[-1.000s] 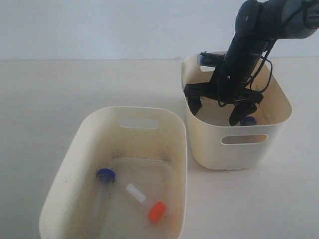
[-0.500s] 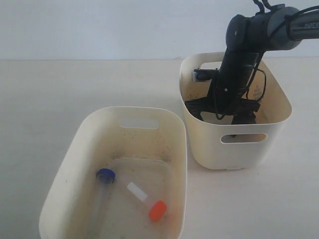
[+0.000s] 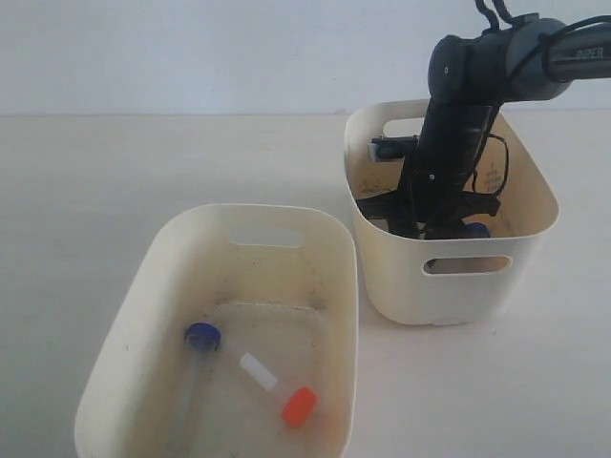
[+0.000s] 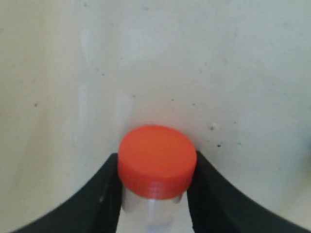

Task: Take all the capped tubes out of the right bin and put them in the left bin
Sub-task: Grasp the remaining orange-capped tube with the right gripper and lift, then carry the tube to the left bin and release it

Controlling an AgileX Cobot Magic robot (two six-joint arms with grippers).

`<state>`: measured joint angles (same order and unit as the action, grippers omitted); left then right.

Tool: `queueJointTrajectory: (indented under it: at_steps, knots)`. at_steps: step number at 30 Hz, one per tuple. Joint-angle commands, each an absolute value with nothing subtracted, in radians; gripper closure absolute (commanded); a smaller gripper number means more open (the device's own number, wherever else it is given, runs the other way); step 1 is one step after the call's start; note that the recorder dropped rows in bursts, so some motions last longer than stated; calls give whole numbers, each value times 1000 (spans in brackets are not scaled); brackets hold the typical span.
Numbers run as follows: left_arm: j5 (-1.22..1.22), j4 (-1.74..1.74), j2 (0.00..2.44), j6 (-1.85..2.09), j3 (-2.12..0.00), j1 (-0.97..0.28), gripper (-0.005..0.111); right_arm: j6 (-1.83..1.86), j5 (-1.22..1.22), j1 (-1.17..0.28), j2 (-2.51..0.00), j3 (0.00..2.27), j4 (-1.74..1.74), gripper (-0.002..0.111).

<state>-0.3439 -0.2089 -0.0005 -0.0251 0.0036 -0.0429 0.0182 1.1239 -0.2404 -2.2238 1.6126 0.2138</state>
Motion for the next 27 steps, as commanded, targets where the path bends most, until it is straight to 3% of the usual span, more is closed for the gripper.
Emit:
queueJointTrajectory:
  at_steps: [1,6,20,27]
  knots:
    - [-341,-206,0,-35,0,-44,102,43,1089,-278,-2245,1605,296,108]
    - [-341,-206,0,-35,0,-44,102,43,1219,-278,-2222,1639,288,108]
    - [-341,-206,0,-35,0,-44,102,-18,1221,-280,-1868,1768,208,108]
    - [-341,-206,0,-35,0,-44,102,-18,1221,-383,-1723,1765,278,108]
